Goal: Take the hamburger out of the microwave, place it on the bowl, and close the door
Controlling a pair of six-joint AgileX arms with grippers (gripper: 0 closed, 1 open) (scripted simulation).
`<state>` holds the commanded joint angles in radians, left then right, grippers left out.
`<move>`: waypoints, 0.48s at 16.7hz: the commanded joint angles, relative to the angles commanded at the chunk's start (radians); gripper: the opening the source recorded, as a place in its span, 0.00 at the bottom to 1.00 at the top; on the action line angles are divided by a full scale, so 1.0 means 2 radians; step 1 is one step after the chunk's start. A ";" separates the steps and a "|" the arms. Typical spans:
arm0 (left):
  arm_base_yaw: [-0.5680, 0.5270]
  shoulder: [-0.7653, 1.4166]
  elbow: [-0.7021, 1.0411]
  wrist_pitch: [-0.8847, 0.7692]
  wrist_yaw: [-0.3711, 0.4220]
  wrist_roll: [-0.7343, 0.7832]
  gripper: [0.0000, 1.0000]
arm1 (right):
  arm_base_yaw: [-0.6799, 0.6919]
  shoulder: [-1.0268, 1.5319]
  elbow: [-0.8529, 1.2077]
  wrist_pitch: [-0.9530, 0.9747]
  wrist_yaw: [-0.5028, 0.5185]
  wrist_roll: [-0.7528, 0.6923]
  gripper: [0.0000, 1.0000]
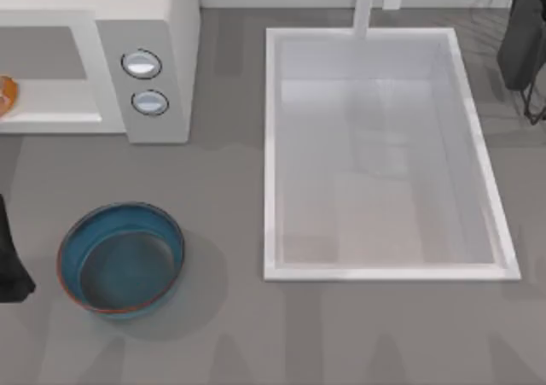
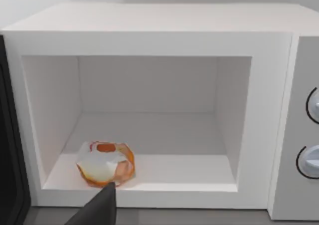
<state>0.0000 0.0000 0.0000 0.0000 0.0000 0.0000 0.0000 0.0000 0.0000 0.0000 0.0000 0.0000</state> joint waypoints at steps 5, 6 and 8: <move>0.001 0.005 0.002 0.003 0.001 0.000 1.00 | 0.000 0.000 0.000 0.000 0.000 0.000 1.00; 0.002 0.015 0.007 0.009 0.002 0.001 1.00 | 0.000 0.000 0.000 0.000 0.000 0.000 1.00; 0.007 0.051 0.025 0.030 0.007 0.003 1.00 | 0.000 0.000 0.000 0.000 0.000 0.000 1.00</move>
<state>0.0132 0.1018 0.0491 0.0596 0.0146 0.0057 0.0000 0.0000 0.0000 0.0000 0.0000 0.0000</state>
